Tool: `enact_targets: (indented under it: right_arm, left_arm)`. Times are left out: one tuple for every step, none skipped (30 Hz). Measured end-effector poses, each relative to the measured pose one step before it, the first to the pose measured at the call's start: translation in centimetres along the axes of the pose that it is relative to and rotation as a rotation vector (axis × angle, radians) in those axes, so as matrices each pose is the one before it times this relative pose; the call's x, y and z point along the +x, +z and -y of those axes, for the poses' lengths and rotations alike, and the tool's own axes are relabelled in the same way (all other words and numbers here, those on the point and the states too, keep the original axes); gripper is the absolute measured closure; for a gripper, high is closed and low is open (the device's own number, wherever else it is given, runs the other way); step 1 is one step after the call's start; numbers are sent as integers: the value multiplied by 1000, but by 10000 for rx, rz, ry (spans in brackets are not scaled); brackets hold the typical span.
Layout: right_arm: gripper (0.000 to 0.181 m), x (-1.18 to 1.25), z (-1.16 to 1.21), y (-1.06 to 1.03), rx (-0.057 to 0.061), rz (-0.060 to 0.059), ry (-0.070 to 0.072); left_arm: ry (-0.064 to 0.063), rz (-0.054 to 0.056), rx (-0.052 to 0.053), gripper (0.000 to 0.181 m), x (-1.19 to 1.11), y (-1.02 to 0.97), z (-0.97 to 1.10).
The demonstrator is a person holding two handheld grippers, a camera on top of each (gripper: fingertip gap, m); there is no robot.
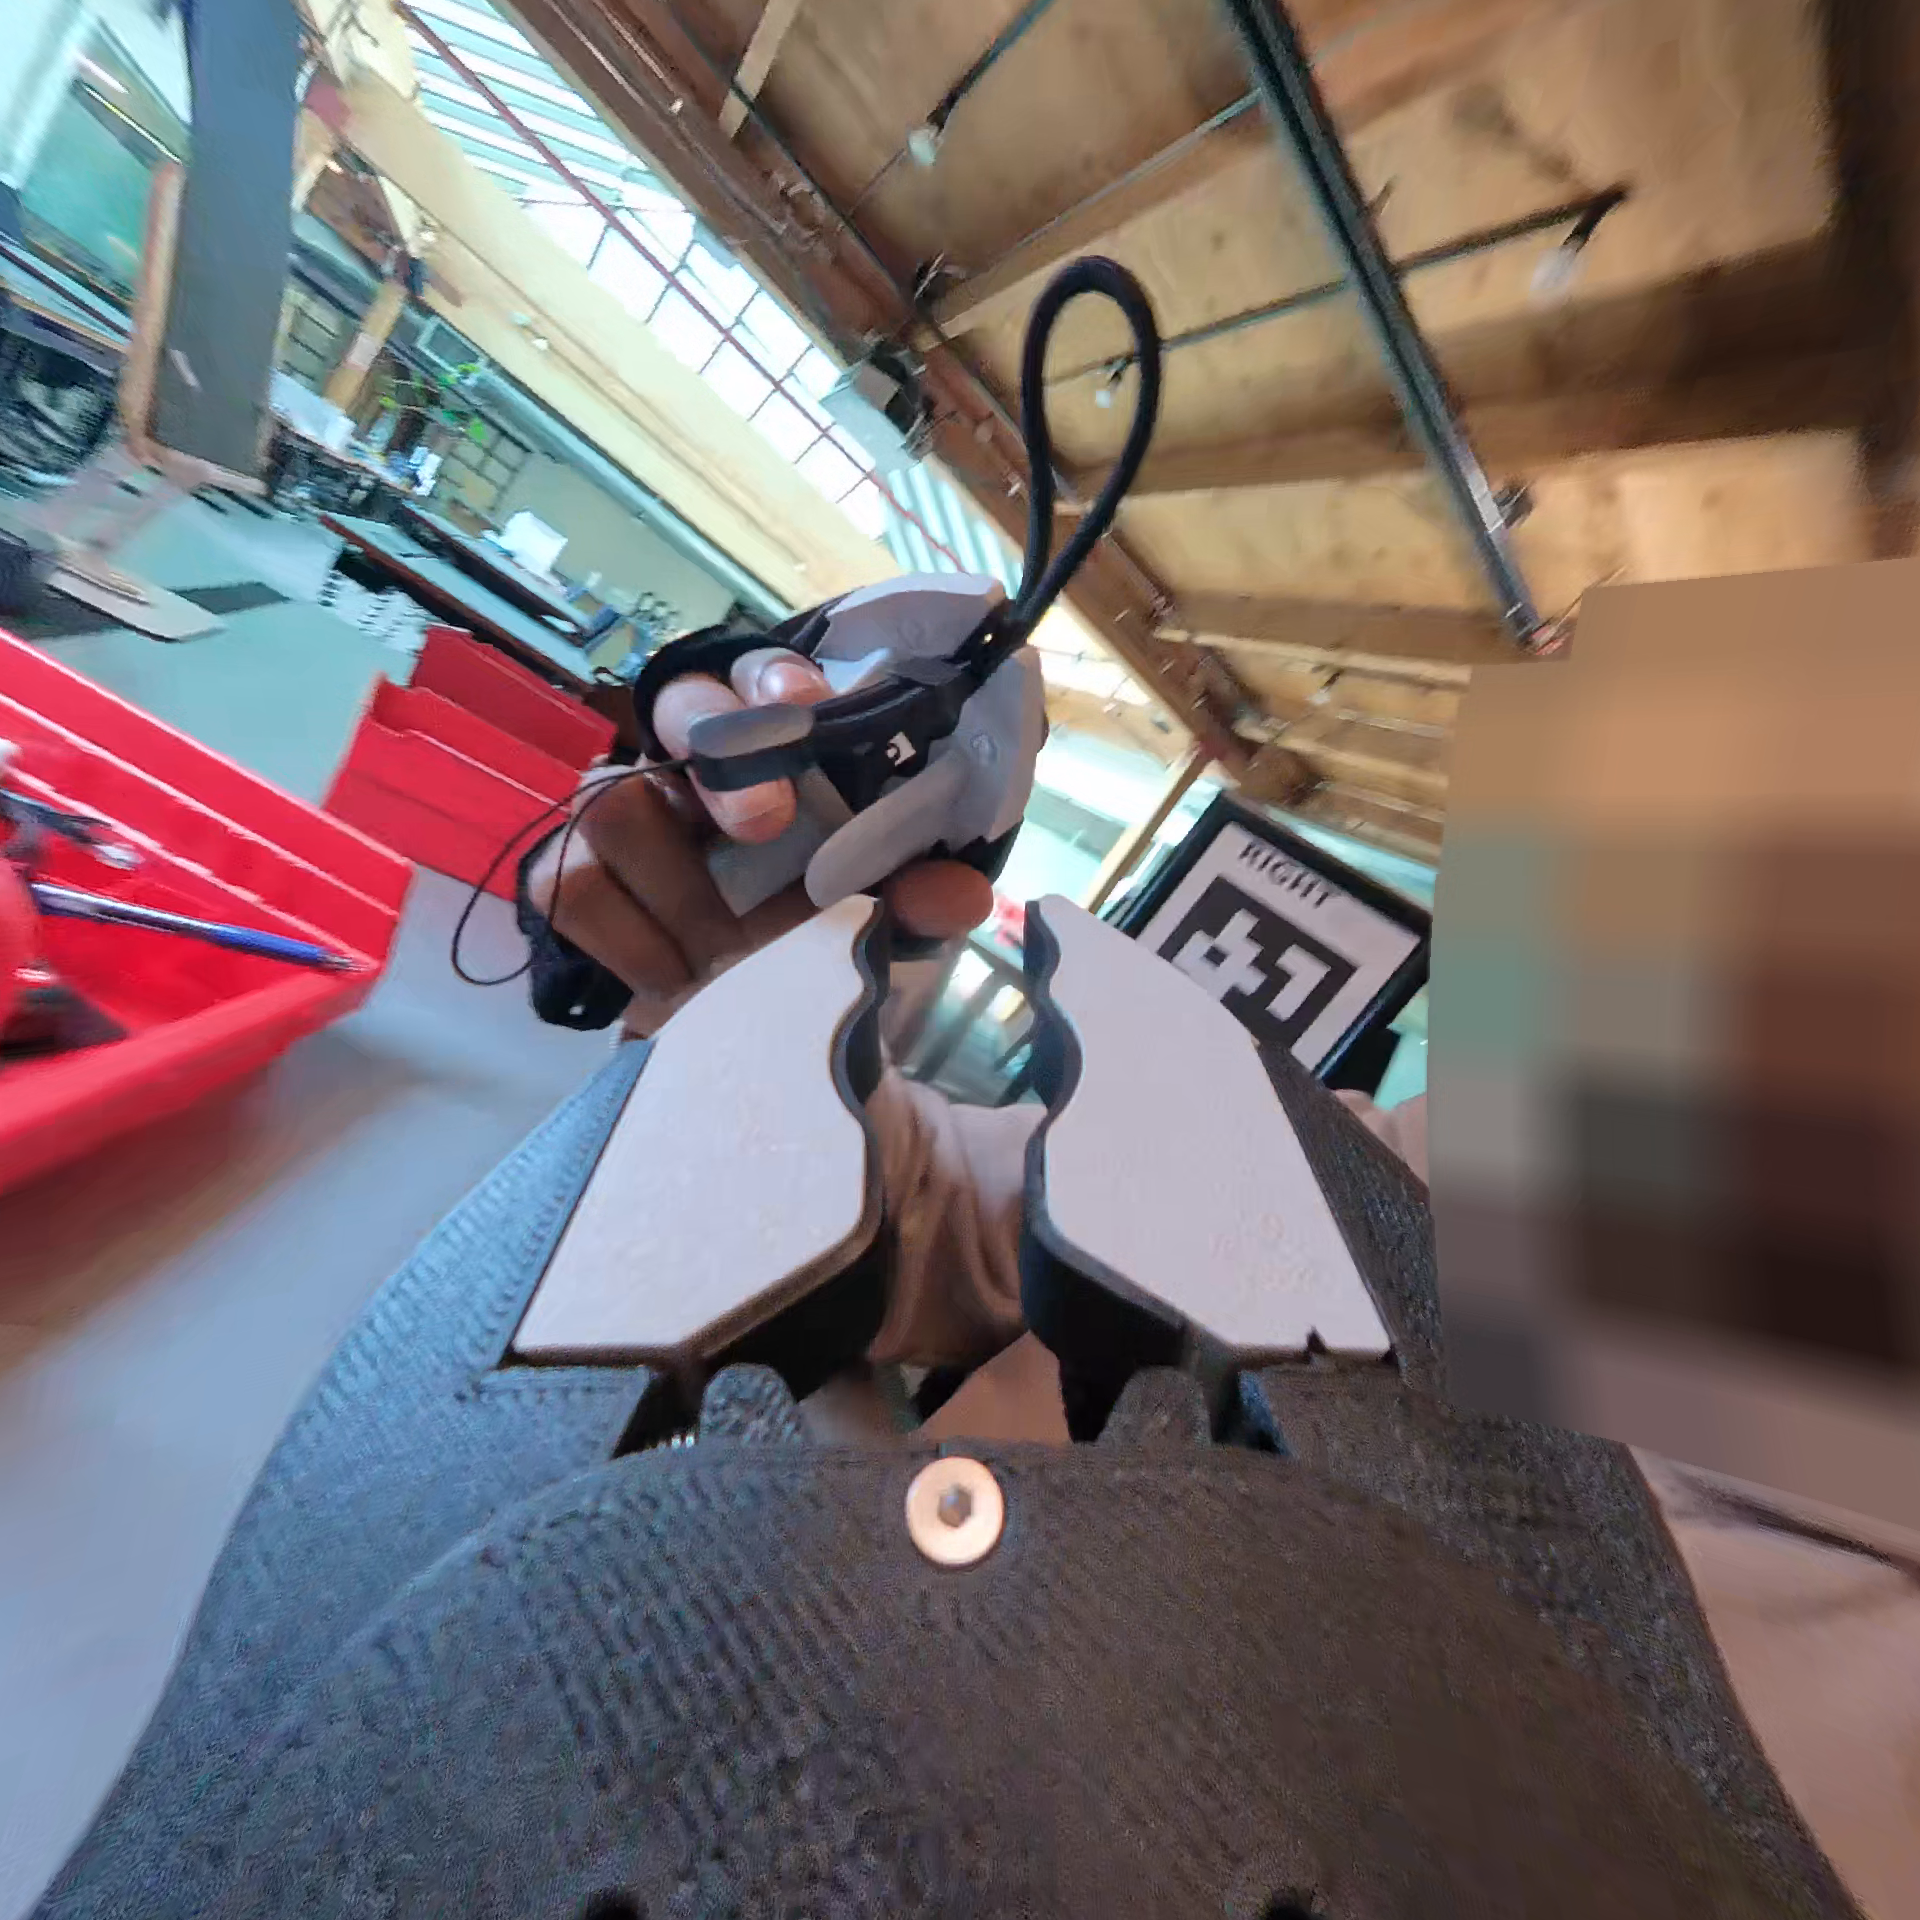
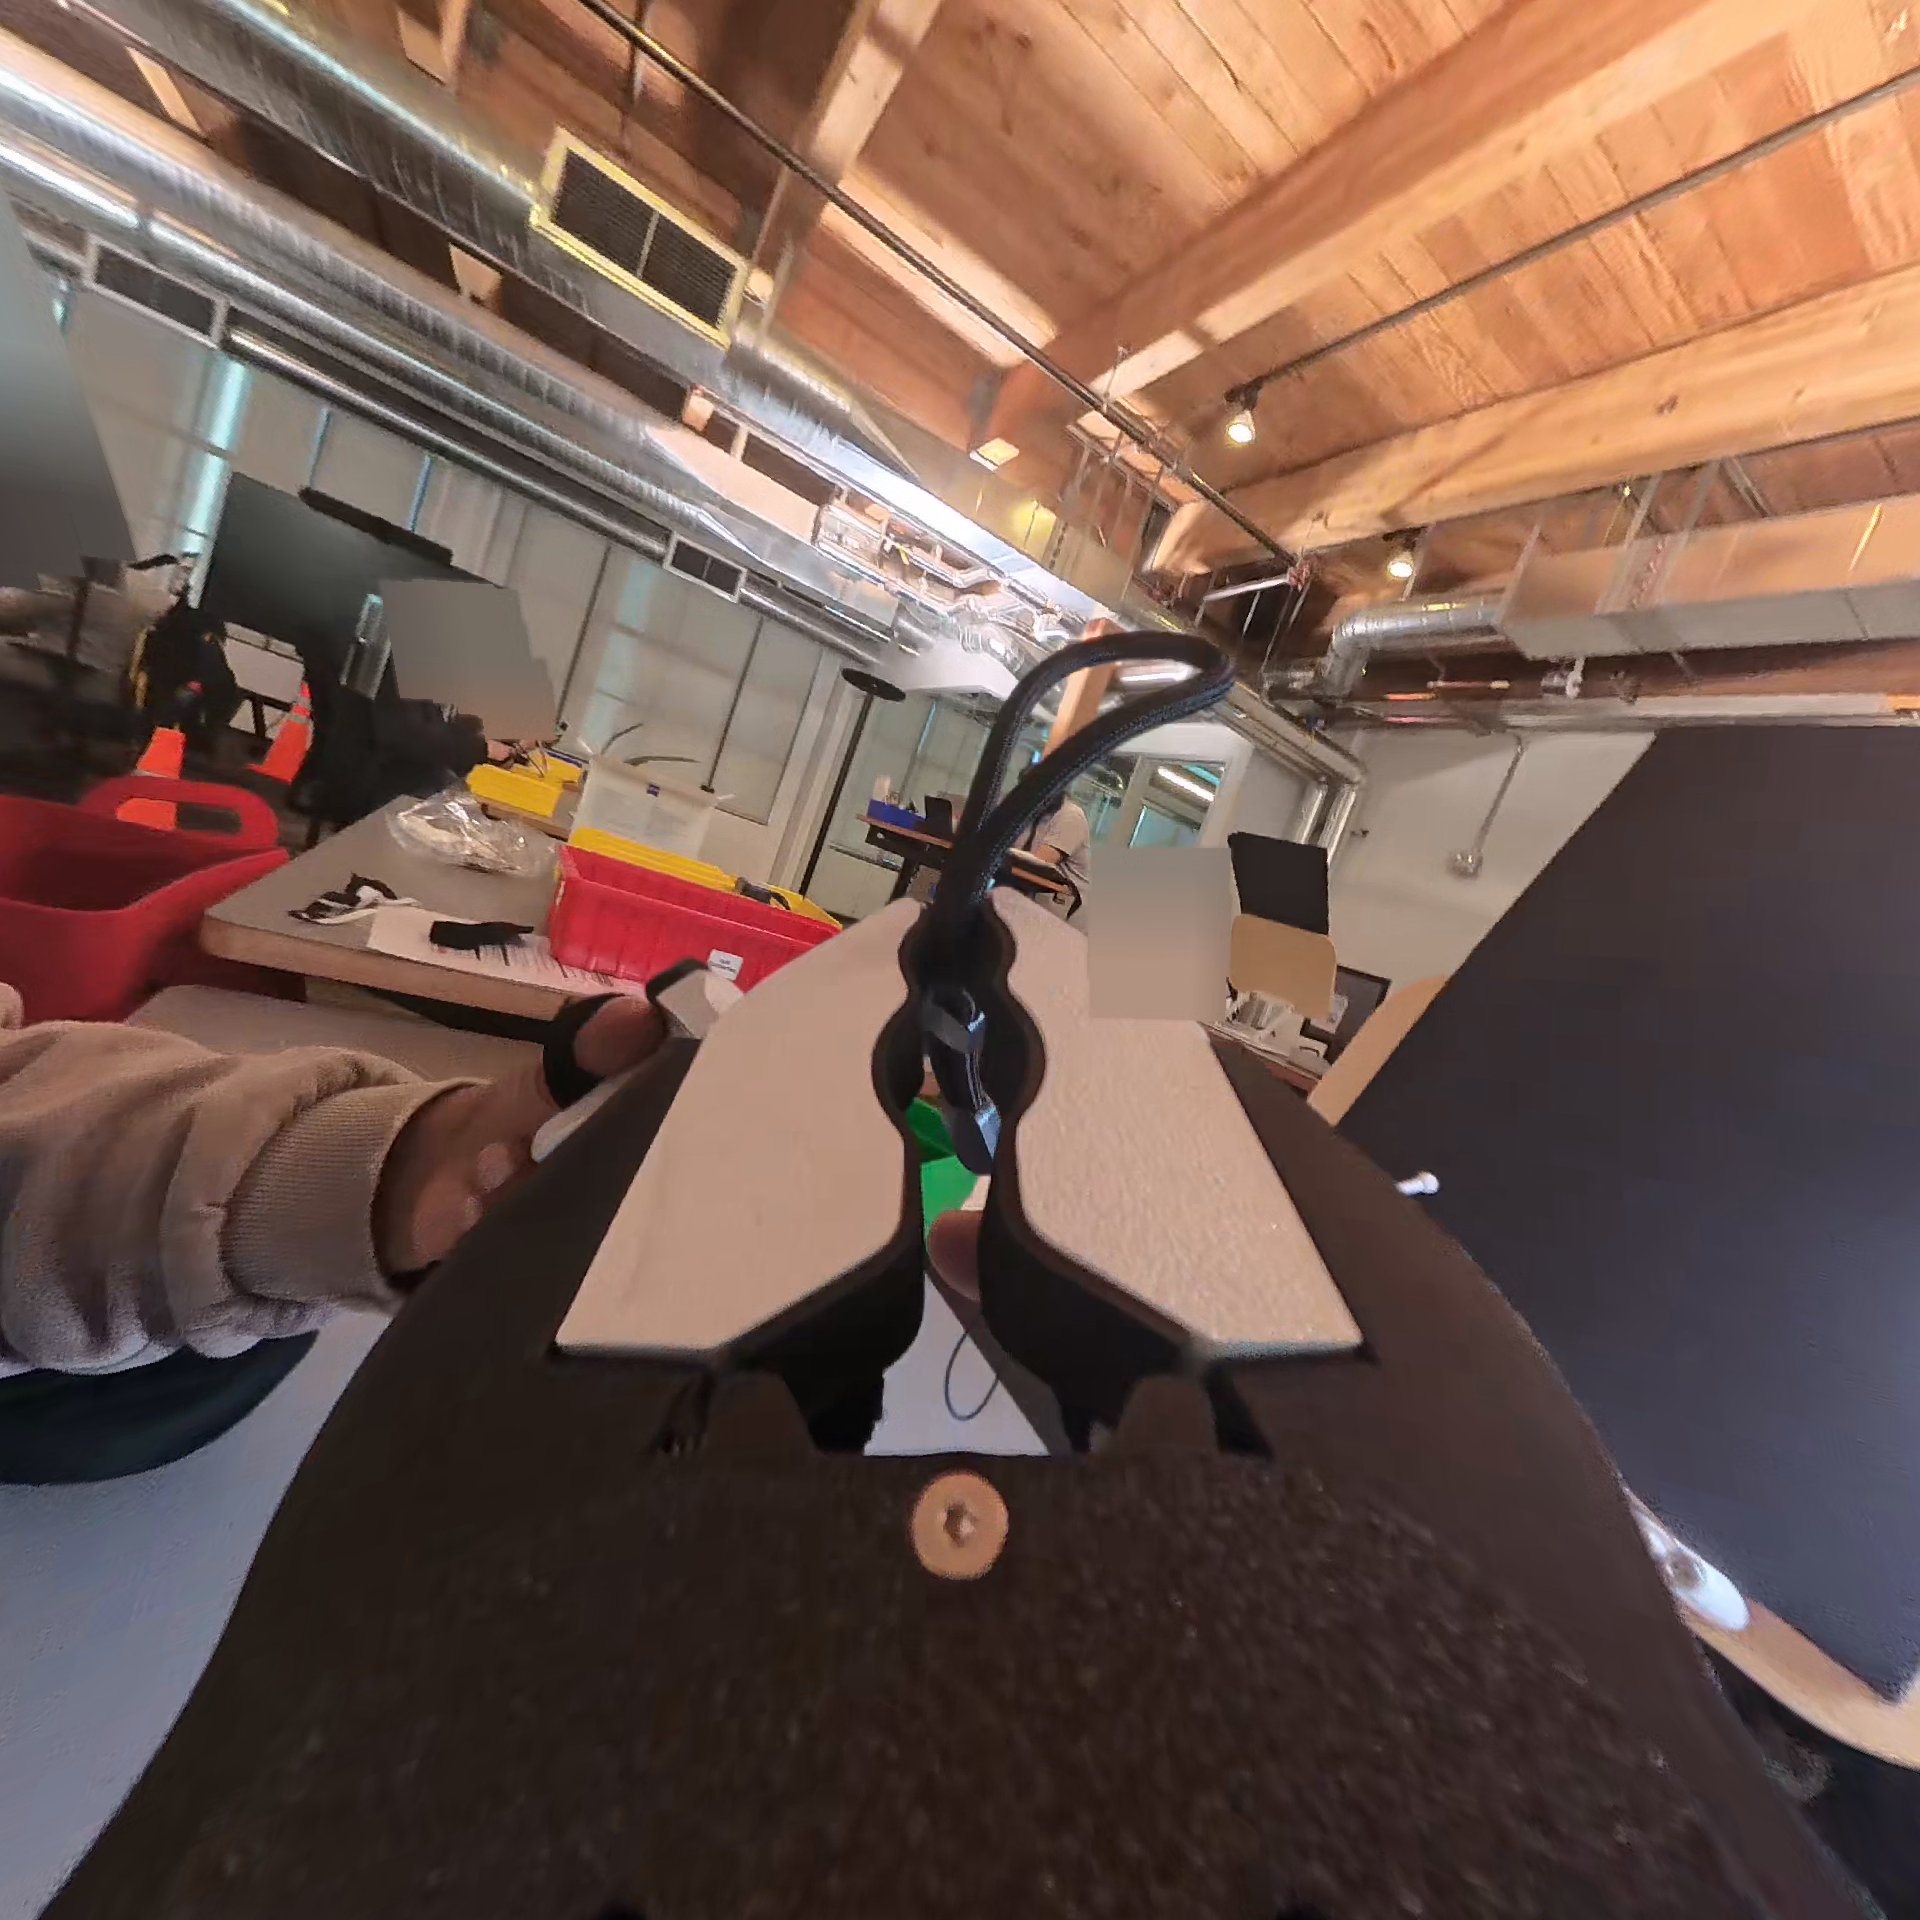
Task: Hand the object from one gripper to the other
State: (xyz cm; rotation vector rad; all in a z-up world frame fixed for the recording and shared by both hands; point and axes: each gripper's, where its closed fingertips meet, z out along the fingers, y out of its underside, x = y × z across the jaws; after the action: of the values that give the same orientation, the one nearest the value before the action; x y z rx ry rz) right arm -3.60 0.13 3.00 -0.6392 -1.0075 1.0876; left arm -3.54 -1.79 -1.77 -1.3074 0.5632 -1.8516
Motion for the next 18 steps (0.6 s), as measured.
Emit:
enact_targets:
  right_arm:
    - [176, -366, -33, 84, 13, 106, -170]
    - [176, -451, -141, 124, -75, 145, -247]
    - [175, -604, -153, 111, -112, 253, -239]
    - [175, -599, -135, 118, -125, 282, -198]
    - [175, -539, -103, 110, -102, 247, -207]
    - [175, -415, -142, 91, -106, 178, -206]
    - [175, -319, -247, 101, -144, 123, -198]
    - [175, -288, -368, 99, -189, 105, -210]
    - [175, -287, -451, 92, -226, 107, -234]
    - [175, -293, -566, 120, -288, 110, -278]
    - [175, -295, -712, 130, -365, 88, -355]
    - [175, -255, -682, 146, -352, 36, -381]
    - [175, -169, -485, 129, -250, -23, -332]
    - [174, -97, -404, 80, -250, -26, -218]
    - [171, -76, -364, 33, -281, 58, -89]
    - [161, -102, -479, -5, -360, 195, 94]
    - [151, -61, -445, -102, -333, 302, 347]
    - [142, 25, -281, -236, -215, 355, 577]
  left_arm:
    - [-279, -165, 216, 154, -48, 519, -212]
    - [-99, -115, 314, 151, 94, 343, 105]
    - [-4, -63, 444, 151, 185, 97, 464]
    - [41, 1, 478, 151, 191, -119, 681]
    - [84, 52, 399, 152, 141, -252, 680]
    - [131, 81, 272, 153, 105, -289, 593]
    - [152, 105, 159, 156, 40, -288, 489]
    - [175, 133, 78, 162, 5, -240, 378]
    - [216, 120, 40, 170, 33, -186, 301]
    - [249, 108, -13, 174, 52, -131, 195]
    - [306, 141, -65, 175, 27, -89, 108]
    - [390, 168, -148, 175, -15, -54, -35]
    - [485, 237, -257, 176, -105, -36, -183]
    - [593, 348, -291, 177, -250, -66, -171]
    - [717, 370, -294, 177, -232, -116, -72]
    - [787, 334, -297, 177, -136, -203, 54]
    - [803, 403, -319, 177, -226, -293, 135]
    - [870, 426, -374, 177, -247, -369, 130]
